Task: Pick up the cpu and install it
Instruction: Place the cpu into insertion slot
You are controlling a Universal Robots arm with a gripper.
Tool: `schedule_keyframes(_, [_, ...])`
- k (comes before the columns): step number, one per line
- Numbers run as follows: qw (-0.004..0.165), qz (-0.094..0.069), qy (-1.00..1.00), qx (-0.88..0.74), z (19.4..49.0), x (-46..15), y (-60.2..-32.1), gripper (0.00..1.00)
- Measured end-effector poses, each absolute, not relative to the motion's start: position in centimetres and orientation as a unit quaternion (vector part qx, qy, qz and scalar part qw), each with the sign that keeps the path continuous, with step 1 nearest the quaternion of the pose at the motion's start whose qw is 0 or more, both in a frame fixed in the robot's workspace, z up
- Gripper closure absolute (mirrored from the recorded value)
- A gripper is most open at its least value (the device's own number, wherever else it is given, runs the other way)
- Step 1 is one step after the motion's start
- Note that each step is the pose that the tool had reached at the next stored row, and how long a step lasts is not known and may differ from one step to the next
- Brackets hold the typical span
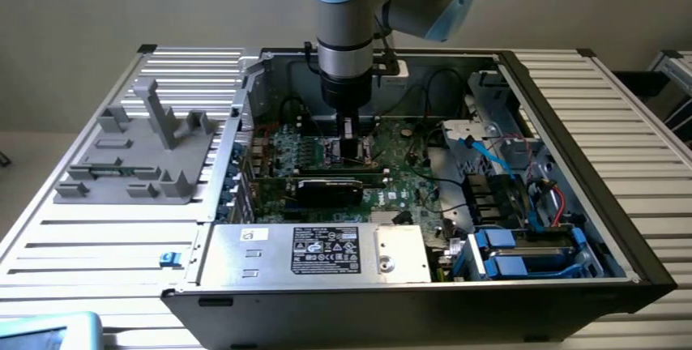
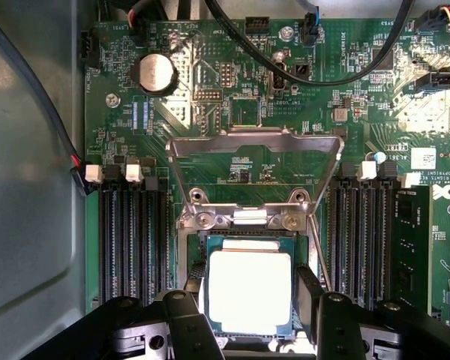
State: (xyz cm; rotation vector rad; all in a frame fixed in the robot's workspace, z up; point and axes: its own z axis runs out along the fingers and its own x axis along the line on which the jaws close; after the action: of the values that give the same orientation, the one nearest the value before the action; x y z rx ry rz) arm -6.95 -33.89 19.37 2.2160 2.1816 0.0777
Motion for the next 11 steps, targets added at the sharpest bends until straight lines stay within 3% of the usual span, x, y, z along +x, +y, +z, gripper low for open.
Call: schedule_keyframes(11, [0.015,0.025,0.701,0.712,19.36,-6.95,-33.89,0.44])
